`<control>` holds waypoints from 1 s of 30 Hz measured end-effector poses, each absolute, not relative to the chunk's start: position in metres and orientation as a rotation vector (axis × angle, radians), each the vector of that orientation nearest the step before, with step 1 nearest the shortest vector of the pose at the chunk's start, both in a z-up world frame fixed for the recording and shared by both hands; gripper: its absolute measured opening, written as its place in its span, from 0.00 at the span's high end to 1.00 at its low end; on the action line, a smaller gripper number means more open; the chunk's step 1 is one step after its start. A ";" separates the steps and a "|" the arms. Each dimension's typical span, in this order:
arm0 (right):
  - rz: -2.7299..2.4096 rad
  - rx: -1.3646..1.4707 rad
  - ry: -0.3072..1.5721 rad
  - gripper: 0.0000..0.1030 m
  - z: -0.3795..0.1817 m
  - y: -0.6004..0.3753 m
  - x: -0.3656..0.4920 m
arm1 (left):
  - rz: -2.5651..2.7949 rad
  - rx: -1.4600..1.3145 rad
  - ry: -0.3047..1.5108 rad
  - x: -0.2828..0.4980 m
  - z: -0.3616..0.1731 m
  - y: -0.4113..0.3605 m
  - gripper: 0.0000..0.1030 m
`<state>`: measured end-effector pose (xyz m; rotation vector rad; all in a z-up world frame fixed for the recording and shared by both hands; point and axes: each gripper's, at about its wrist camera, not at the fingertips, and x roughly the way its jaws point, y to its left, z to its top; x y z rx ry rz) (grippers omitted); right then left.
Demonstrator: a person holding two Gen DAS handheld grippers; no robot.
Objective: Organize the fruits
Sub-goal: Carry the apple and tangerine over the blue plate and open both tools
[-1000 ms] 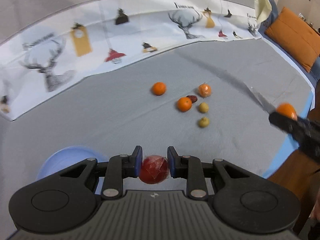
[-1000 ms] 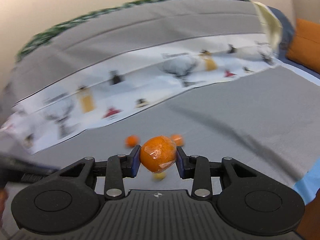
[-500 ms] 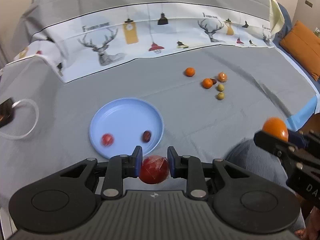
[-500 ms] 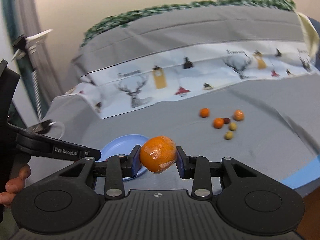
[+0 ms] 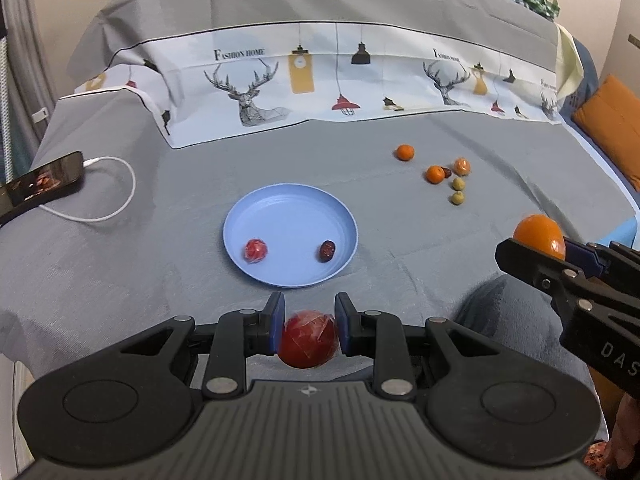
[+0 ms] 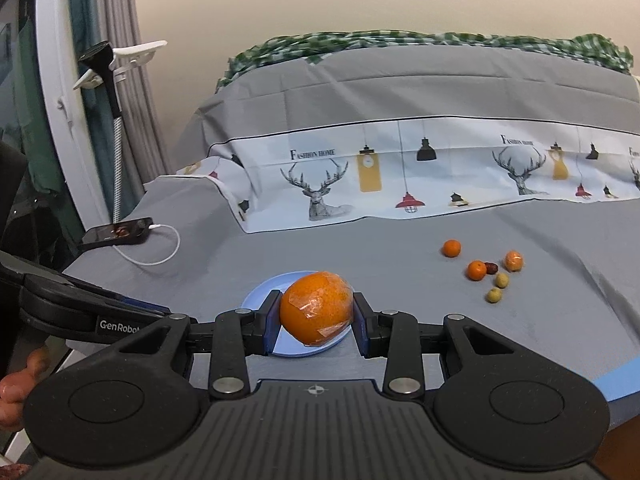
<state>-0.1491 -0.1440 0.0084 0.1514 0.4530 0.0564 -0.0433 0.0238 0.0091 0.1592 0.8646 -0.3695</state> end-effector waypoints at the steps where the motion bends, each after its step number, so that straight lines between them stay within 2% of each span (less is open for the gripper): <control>1: 0.058 0.147 0.451 0.63 0.008 -0.142 -0.150 | -0.367 0.155 0.864 -0.044 0.010 0.025 0.71; 30: 0.068 0.138 0.460 0.63 0.001 -0.136 -0.134 | -0.312 0.109 0.862 -0.029 0.011 0.037 0.71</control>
